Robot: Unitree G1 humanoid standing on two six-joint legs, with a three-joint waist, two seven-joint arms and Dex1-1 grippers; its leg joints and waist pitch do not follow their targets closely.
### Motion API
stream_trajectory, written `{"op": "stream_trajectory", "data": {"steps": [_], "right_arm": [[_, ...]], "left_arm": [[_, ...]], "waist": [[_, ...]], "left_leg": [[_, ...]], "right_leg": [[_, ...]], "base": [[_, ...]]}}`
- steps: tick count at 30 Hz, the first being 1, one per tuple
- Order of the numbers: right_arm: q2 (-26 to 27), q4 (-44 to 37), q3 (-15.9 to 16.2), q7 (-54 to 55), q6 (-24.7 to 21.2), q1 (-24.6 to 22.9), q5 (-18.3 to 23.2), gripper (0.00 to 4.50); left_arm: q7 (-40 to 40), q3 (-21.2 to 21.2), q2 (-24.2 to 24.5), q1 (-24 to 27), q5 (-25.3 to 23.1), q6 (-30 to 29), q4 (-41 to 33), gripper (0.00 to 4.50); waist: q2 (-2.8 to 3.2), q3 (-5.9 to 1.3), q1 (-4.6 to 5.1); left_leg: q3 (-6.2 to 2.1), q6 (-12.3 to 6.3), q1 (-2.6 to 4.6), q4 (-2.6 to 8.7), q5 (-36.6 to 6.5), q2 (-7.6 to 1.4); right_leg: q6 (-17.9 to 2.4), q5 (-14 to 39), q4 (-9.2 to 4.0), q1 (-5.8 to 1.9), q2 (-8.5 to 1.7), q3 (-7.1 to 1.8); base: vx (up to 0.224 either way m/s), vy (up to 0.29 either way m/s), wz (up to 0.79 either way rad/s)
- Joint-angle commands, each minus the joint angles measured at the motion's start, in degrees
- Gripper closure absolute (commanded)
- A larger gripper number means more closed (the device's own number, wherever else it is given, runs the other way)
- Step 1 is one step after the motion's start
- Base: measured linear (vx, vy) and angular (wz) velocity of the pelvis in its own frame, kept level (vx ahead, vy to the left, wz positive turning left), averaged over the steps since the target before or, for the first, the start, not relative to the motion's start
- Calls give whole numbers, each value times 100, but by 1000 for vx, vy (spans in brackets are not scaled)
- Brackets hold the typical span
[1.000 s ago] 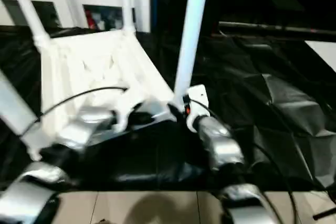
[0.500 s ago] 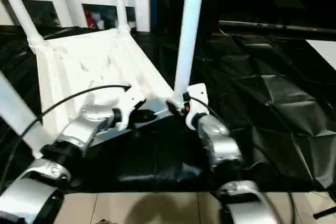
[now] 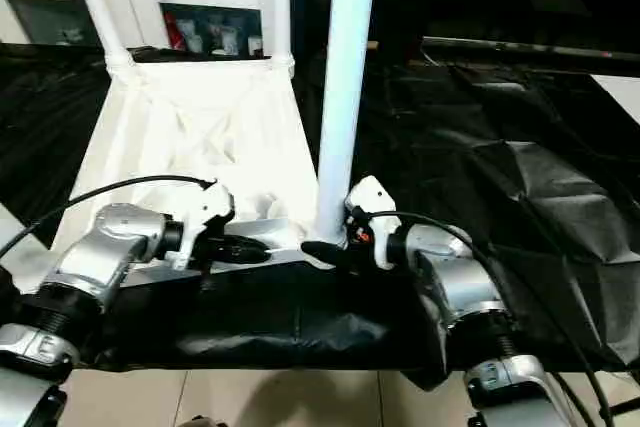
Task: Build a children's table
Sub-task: Rotate leg to tighten
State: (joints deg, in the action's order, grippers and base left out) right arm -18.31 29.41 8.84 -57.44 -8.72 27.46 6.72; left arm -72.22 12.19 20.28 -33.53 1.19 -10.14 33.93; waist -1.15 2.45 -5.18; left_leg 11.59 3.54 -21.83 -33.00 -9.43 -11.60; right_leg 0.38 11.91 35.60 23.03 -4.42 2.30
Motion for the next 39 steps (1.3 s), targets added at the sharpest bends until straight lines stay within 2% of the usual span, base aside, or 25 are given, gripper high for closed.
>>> {"op": "stream_trajectory", "data": {"steps": [1, 9, 13, 15, 18, 19, 20, 21, 22, 24, 25, 28, 30, 32, 34, 38, 39], "right_arm": [[-33, -128, 50, -114, -88, -21, 79, 92], [-24, -137, 118, -255, -140, -46, 110, 159], [70, -66, 40, -163, -145, -70, 166, 171], [224, 100, -84, 262, -104, -59, 130, 173], [236, 113, -93, 298, -101, -57, 125, 174], [630, 459, -282, 1266, -17, -29, -8, 175], [823, 608, -350, 1705, 11, -22, -73, 175], [983, 703, -405, 2063, 8, -12, -116, 175], [996, 710, -410, 2092, 8, -11, -120, 175], [1366, 867, -533, 2864, -64, 54, -172, 175], [1366, 867, -533, 2864, -64, 54, -172, 176], [1851, 1163, -636, 3866, -92, 278, -283, 176], [1945, 1260, -678, 4040, -31, 389, -281, 176], [1997, 1343, -736, 4044, 147, 463, -286, 176], [1931, 1207, -739, 3694, 277, 401, -204, 120], [1705, 993, -690, 3256, 347, 315, -151, 96], [1491, 857, -639, 2909, 315, 285, -130, 71]], "left_arm": [[-175, -99, -54, 111, 307, 19, -5, 450], [-236, -129, 20, 172, 353, -87, -138, 450], [-203, -129, 6, 191, 394, -159, -171, 450], [47, -139, -101, 150, 334, -136, -75, 450], [66, -140, -110, 147, 329, -134, -66, 450], [585, -93, -419, 34, 150, -66, 158, 450], [811, -55, -576, -18, 70, -54, 249, 450], [997, -24, -715, -67, 11, -55, 329, 450], [1012, -21, -726, -71, 6, -55, 335, 450], [1460, 55, -1076, -196, -115, -163, 516, 450], [1460, 55, -1076, -196, -115, -163, 516, 450], [2229, 118, -1607, -434, -281, -309, 846, 450], [2372, 140, -1694, -502, -313, -307, 905, 450], [2428, 104, -1720, -564, -395, -177, 985, 450], [2333, 29, -1638, -568, -390, -131, 975, 450], [2183, -37, -1444, -543, -359, -26, 966, 450], [1964, -40, -1288, -487, -333, 98, 924, 450]], "waist": [[-79, -319, -13], [-83, -317, -15], [-81, -327, -14], [-79, -326, -6], [-82, -310, 20], [-66, -310, 25], [-53, -275, 55], [-52, -277, 55], [-66, -274, 71], [-57, -251, 95], [-47, -249, 94], [-22, -263, 112], [-17, -282, 99], [-15, -296, 78], [-14, -310, 66], [-37, -303, 43], [-33, -305, 32]], "left_leg": [[-70, -306, 101, 329, -1043, -181], [-74, -303, 101, 331, -995, -188], [-71, -313, 102, 321, -919, -181], [-72, -313, 96, 320, -916, -177], [-82, -226, 104, 334, -1095, -174], [-82, -203, 107, 333, -1120, -177], [-80, -116, 126, 355, -1264, -171], [-106, 22, 127, 379, -1391, -169], [-110, 67, 124, 389, -1429, -165], [-109, 106, 172, 403, -1718, -166], [-124, 135, 183, 412, -1776, -168], [-128, 192, 194, 420, -1799, -165], [-126, 162, 207, 415, -1791, -161], [-118, 85, 184, 417, -1623, -162], [-113, 21, 173, 409, -1488, -156], [-105, -106, 158, 405, -1417, -155], [-111, -112, 158, 408, -1388, -160]], "right_leg": [[-1321, 619, -415, -249, -352, -210], [-1305, 645, -405, -244, -346, -205], [-1350, 476, -384, -250, -344, -205], [-1356, 481, -388, -255, -347, -205], [-1297, 804, -423, -244, -352, -207], [-1285, 846, -426, -239, -359, -215], [-1253, 1111, -474, -192, -357, -223], [-1162, 1426, -488, -220, -377, -218], [-1116, 1527, -499, -221, -371, -217], [-983, 1928, -563, -174, -372, -238], [-960, 2036, -571, -169, -380, -236], [-941, 1962, -573, -169, -363, -239], [-957, 1803, -576, -183, -365, -235], [-979, 1443, -556, -214, -361, -229], [-1008, 1178, -534, -236, -356, -225], [-1037, 1139, -542, -264, -366, -219], [-1040, 1154, -540, -267, -369, -214]], "base": [[0, 0, 0], [0, 0, 0], [0, 0, 0], [0, 0, 0], [0, 0, 0], [0, 0, 0], [0, 0, 0], [0, 0, 0], [0, 0, 0], [0, 0, 0], [0, 0, 0], [0, 0, 0], [0, 0, 0], [0, 0, 0], [0, 0, 0], [0, 0, 0], [0, 0, 0]]}}
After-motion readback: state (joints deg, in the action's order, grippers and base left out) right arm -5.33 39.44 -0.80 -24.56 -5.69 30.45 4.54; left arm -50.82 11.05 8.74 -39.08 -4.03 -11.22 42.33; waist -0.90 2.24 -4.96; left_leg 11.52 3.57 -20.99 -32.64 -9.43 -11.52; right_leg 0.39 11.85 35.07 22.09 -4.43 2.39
